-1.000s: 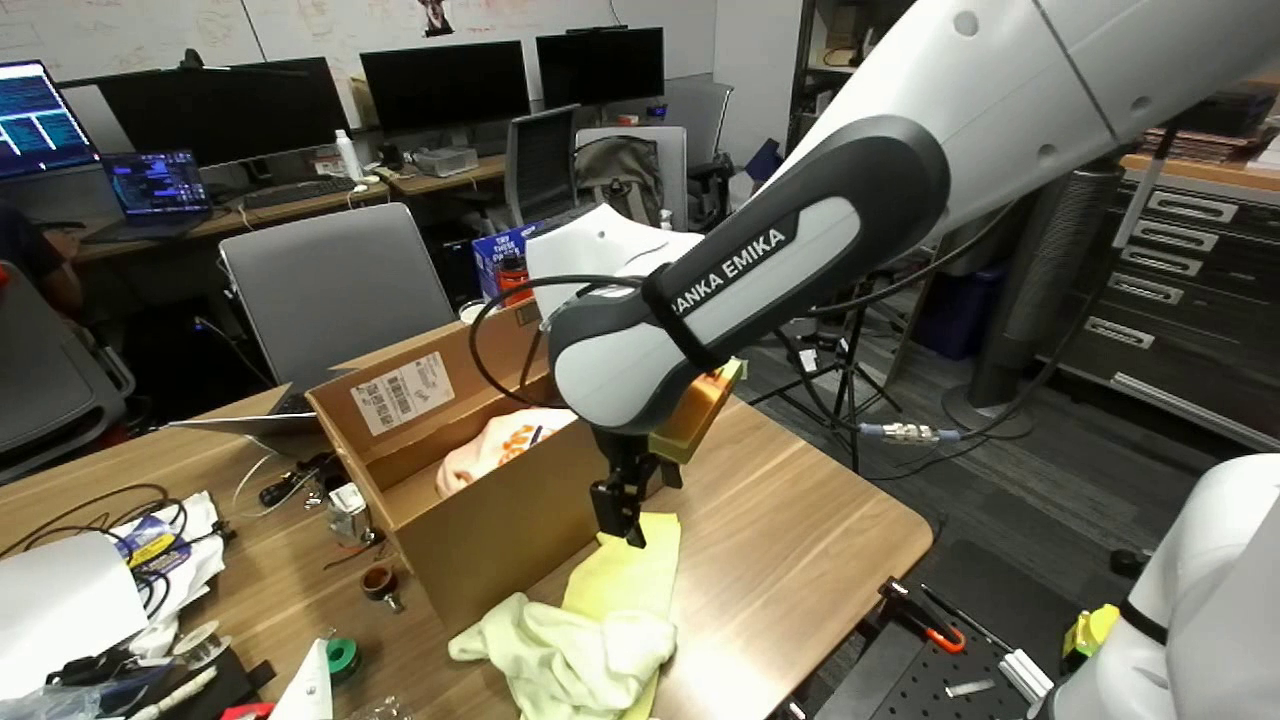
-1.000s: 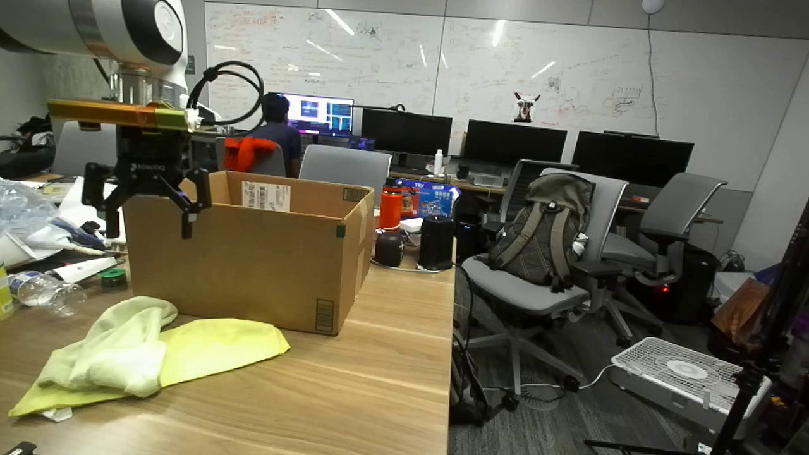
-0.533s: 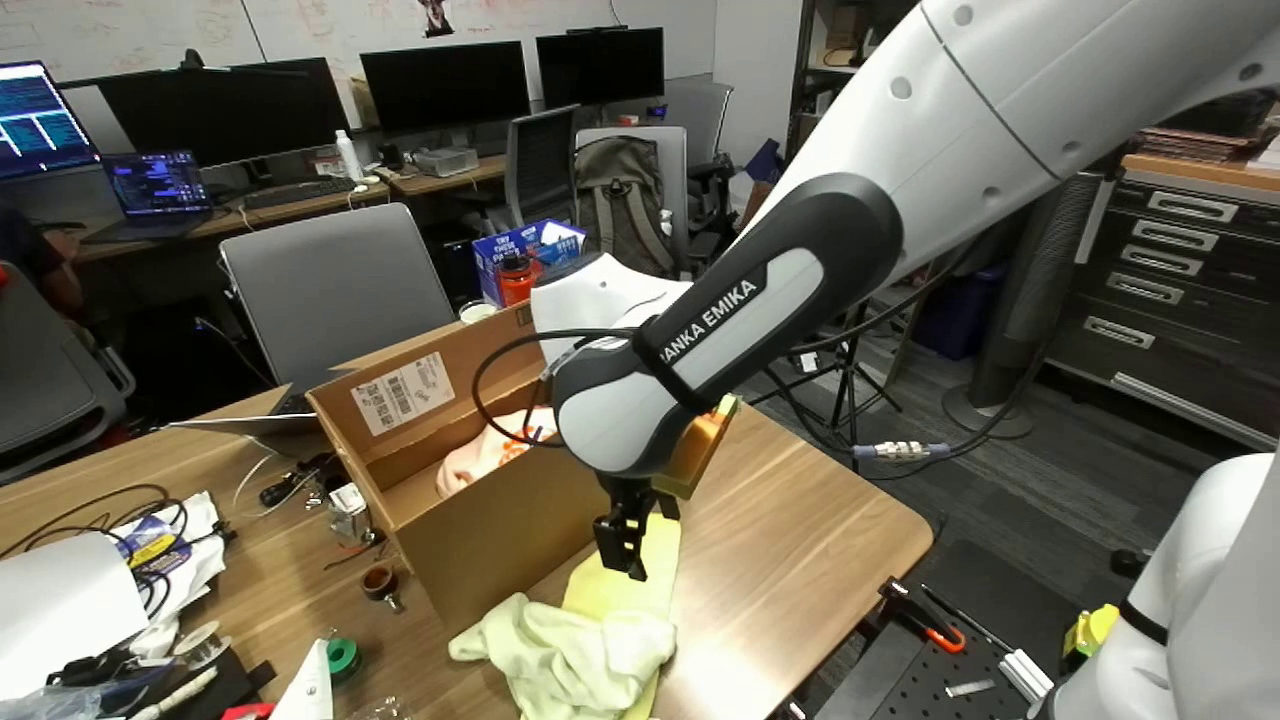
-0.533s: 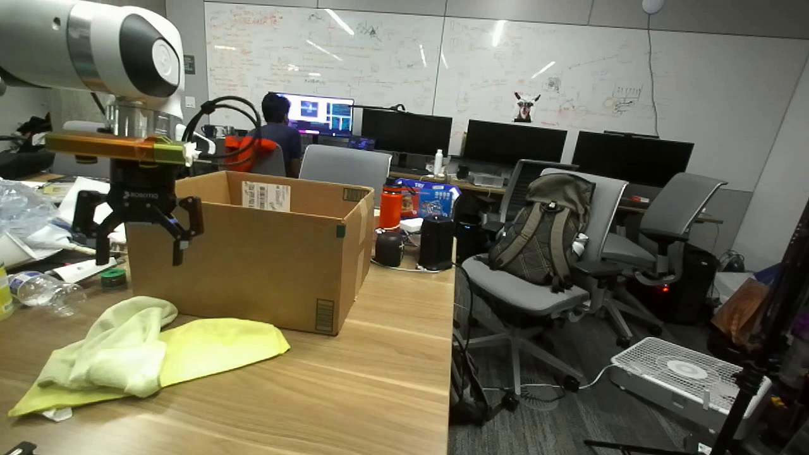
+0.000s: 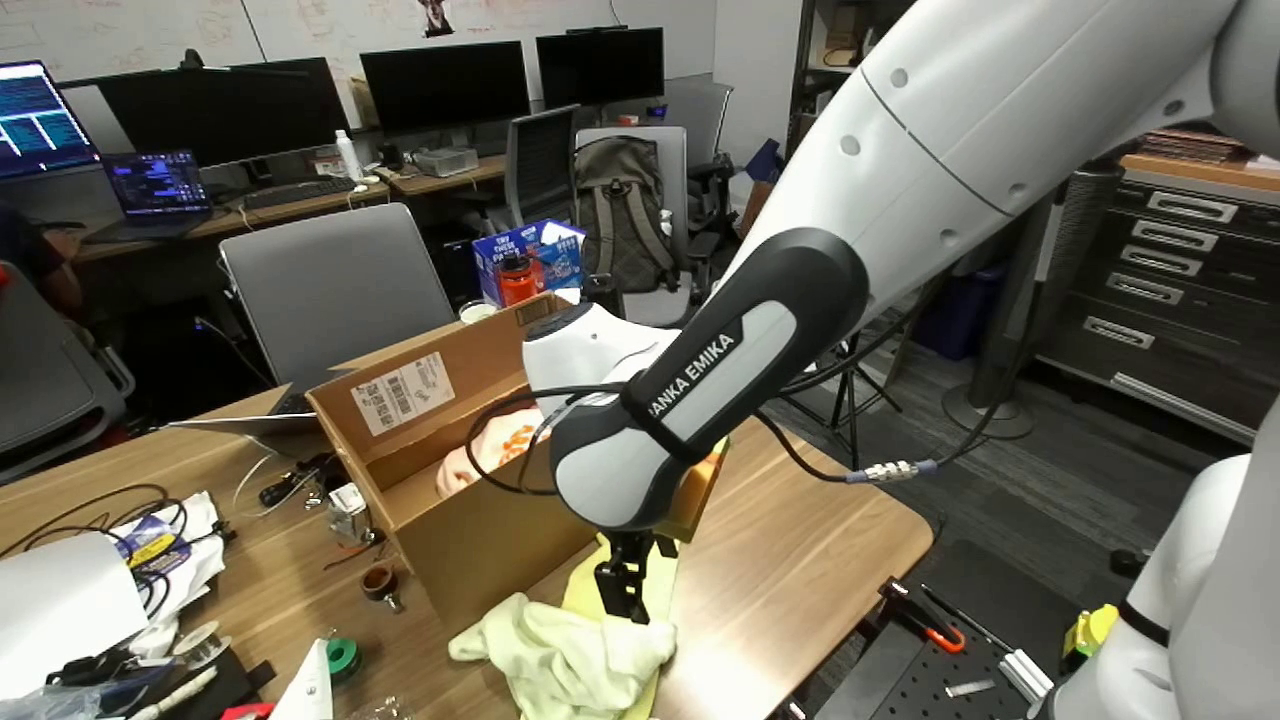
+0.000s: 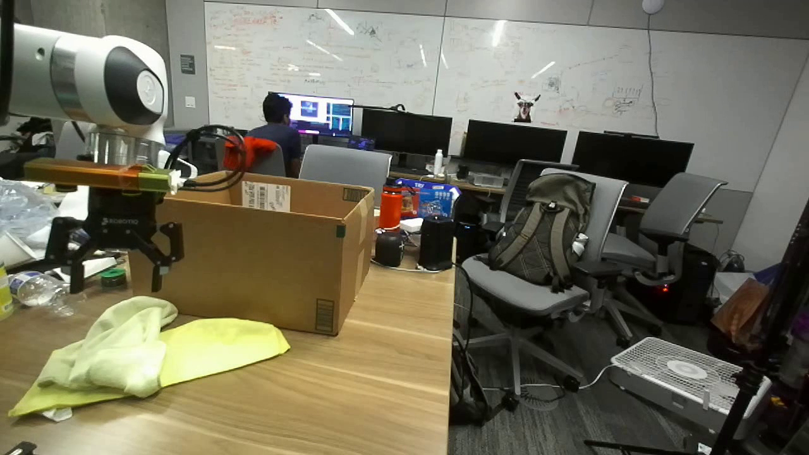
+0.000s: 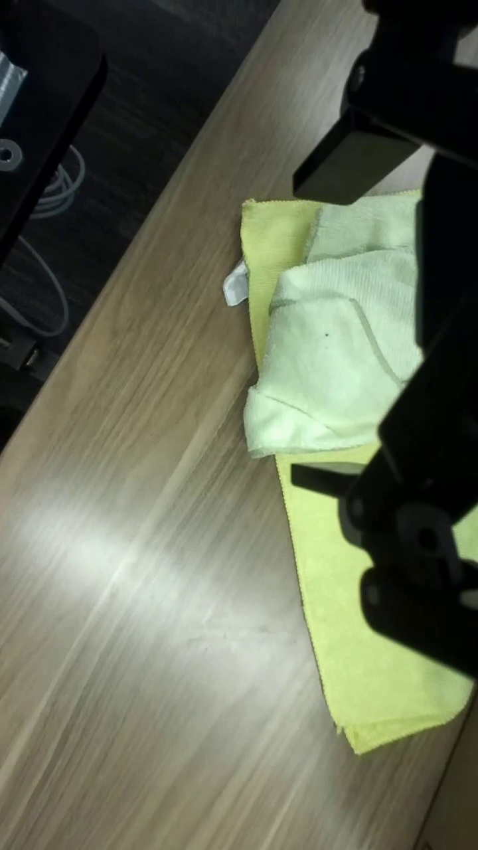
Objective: Put the peach and pink shirt and the green towel in the box respectively
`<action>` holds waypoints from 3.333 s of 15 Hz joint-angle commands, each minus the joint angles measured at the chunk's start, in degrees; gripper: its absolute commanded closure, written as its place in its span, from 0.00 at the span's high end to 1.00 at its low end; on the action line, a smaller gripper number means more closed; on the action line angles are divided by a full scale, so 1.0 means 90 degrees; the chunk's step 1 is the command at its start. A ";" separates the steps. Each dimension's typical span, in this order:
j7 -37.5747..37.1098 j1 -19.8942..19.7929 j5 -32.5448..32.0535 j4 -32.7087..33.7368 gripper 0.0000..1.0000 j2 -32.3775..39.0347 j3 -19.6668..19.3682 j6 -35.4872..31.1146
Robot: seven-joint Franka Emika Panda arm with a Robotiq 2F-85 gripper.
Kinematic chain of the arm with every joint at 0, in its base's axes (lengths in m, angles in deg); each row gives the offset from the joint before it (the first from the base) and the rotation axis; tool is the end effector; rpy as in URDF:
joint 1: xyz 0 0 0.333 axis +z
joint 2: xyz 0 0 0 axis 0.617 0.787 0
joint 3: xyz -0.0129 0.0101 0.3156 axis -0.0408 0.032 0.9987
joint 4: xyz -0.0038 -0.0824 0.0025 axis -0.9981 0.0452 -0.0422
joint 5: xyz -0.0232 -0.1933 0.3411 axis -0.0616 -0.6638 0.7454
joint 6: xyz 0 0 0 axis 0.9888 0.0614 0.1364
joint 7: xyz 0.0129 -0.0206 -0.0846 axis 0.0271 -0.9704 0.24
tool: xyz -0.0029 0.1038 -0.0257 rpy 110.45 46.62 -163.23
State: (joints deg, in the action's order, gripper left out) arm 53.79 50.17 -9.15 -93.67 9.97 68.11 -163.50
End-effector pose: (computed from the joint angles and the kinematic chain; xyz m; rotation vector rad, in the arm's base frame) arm 0.4222 0.2040 0.2488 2.9719 0.8151 -0.4092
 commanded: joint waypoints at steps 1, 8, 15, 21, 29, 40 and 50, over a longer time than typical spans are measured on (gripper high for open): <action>0.0228 0.0066 0.0174 -0.0117 1.00 0.0063 0.0079 -0.0355; 0.0812 0.0017 0.0791 0.0051 1.00 0.0523 0.0213 -0.0223; 0.1729 -0.0077 0.1417 0.0203 1.00 0.0987 0.0359 -0.0094; 0.1966 -0.0106 0.1352 0.0295 1.00 0.1141 0.0400 -0.0163; 0.1730 -0.0020 0.0659 0.0371 1.00 0.1409 0.0203 -0.1135; 0.1240 0.0015 -0.0408 0.0604 1.00 0.2150 -0.0165 -0.1552; 0.1073 0.0040 -0.0307 0.0677 1.00 0.2240 0.0067 -0.1498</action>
State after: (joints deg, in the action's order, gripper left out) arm 64.65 50.35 -11.65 -88.32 29.81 68.17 -176.88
